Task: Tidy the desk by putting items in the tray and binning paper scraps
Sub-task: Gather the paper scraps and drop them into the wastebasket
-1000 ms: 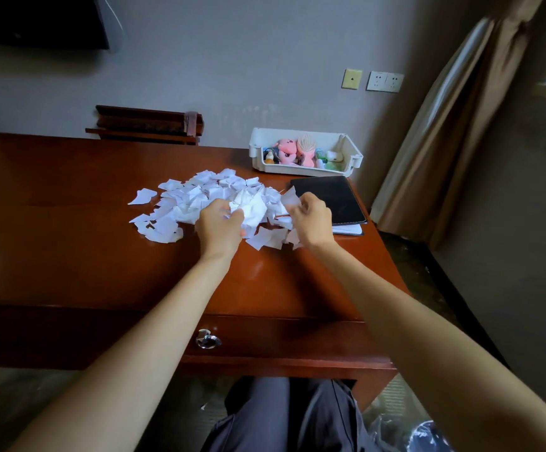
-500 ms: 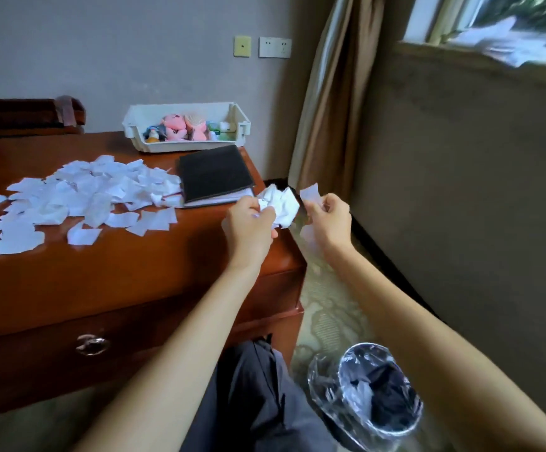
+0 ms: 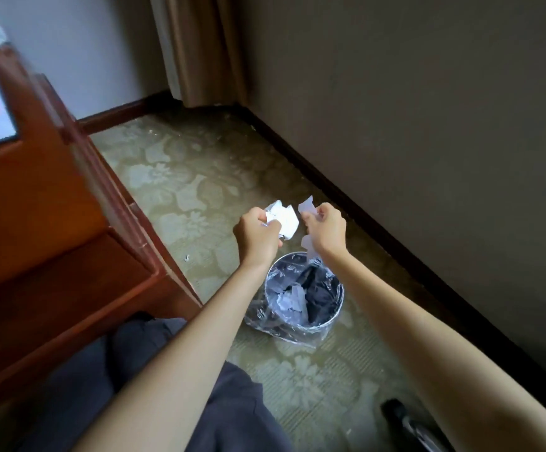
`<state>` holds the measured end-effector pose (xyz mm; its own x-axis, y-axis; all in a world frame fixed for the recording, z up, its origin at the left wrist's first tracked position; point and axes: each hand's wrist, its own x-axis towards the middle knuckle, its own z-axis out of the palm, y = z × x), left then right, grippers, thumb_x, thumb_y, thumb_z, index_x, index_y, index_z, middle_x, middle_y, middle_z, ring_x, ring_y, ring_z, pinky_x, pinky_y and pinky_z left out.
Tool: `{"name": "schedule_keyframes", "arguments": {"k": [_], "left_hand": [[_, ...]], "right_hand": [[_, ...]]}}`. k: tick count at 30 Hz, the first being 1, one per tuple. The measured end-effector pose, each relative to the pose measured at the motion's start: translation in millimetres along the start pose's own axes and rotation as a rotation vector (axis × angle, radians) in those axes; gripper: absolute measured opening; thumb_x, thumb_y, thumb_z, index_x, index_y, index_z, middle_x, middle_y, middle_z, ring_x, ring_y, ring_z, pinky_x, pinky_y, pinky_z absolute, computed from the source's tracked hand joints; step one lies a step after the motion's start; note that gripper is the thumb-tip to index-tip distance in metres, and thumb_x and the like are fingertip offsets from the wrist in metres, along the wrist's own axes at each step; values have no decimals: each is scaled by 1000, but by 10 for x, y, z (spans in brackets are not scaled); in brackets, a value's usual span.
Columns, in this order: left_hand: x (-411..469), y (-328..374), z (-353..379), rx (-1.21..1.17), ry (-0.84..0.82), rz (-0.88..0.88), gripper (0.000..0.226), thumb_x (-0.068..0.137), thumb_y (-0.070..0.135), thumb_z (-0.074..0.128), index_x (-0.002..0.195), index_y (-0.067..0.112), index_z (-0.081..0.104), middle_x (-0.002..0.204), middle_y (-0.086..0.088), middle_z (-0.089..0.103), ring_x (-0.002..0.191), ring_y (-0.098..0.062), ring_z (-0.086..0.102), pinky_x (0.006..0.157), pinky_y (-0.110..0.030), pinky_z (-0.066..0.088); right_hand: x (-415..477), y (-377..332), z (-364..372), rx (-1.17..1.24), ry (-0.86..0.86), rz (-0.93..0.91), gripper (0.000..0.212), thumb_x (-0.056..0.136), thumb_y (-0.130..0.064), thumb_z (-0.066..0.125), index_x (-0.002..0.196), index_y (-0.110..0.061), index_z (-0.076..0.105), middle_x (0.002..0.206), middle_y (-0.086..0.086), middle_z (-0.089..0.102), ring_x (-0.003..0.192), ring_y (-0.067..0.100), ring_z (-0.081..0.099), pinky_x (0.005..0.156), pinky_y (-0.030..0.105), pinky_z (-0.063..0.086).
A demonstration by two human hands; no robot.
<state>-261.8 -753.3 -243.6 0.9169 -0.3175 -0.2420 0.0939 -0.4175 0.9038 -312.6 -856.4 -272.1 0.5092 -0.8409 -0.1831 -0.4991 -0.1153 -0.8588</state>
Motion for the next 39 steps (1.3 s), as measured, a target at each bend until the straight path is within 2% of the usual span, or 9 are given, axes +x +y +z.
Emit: {"name": "schedule_keyframes", "arguments": {"k": [4, 8, 11, 16, 21, 23, 25, 31, 39], "left_hand": [[238, -344, 363, 171, -83, -64, 21, 81, 0, 50, 64, 10, 44, 62, -8, 51, 41, -16, 56, 42, -19, 40], [396, -754, 655, 290, -233, -171, 20, 81, -3, 49, 70, 14, 46, 70, -13, 49, 33, 1, 55, 49, -25, 40], [517, -1067, 835, 361, -301, -228, 25, 81, -6, 47, 68, 14, 41, 66, -17, 49, 51, -5, 61, 39, -20, 31], [752, -1464, 1135, 473, -400, -326, 36, 81, -6, 47, 56, 18, 34, 27, 4, 45, 38, -17, 57, 39, -17, 29], [876, -1785, 1347, 555, -499, -383, 36, 83, -8, 48, 56, 13, 35, 54, -9, 46, 39, -17, 54, 23, -11, 27], [926, -1841, 1427, 582, -489, -393, 22, 82, -4, 51, 62, 4, 48, 61, -19, 55, 53, -28, 63, 35, -21, 47], [992, -1887, 1500, 576, -467, -374, 10, 82, 2, 55, 81, -6, 61, 86, -31, 66, 79, -39, 68, 67, -42, 59], [1052, -1858, 1499, 706, -639, -311, 47, 82, 19, 67, 125, 6, 52, 133, -16, 44, 120, -27, 49, 92, -27, 41], [921, -1670, 1347, 690, -779, -395, 73, 88, -2, 40, 151, 23, 12, 160, -1, -5, 148, -25, 6, 115, -37, 22]], "right_hand": [[238, 507, 121, -108, -58, 99, 27, 92, -10, 46, 68, -8, 34, 62, 0, 36, 58, 18, 25, 50, 28, 21], [410, 913, 260, -191, -126, 188, 19, 91, -9, 45, 74, -1, 43, 73, 15, 51, 70, 26, 35, 54, 31, 22], [541, 1185, 393, -193, -152, 252, 20, 91, -9, 45, 87, 10, 51, 91, 28, 62, 73, 31, 44, 62, 34, 30], [747, 1553, 591, -197, -216, 329, 24, 94, -17, 45, 73, -5, 46, 72, 13, 54, 70, 26, 45, 59, 27, 26], [873, 1859, 721, -298, -286, 304, 17, 96, -16, 45, 83, -6, 48, 86, 23, 58, 80, 31, 51, 65, 30, 31], [909, 1941, 761, -312, -292, 297, 22, 97, -16, 43, 75, -11, 41, 83, 24, 57, 79, 33, 52, 64, 29, 28], [959, 2013, 802, -348, -301, 297, 18, 98, -17, 40, 84, -7, 47, 95, 29, 62, 89, 37, 58, 67, 31, 31], [967, 2163, 898, -542, -477, 280, 39, 95, -1, 33, 133, 0, 38, 132, 24, 48, 120, 39, 50, 92, 42, 42], [759, 2206, 756, -714, -733, 215, 55, 86, 2, 41, 140, -5, 33, 147, 17, 28, 135, 37, 30, 110, 44, 33]]}}
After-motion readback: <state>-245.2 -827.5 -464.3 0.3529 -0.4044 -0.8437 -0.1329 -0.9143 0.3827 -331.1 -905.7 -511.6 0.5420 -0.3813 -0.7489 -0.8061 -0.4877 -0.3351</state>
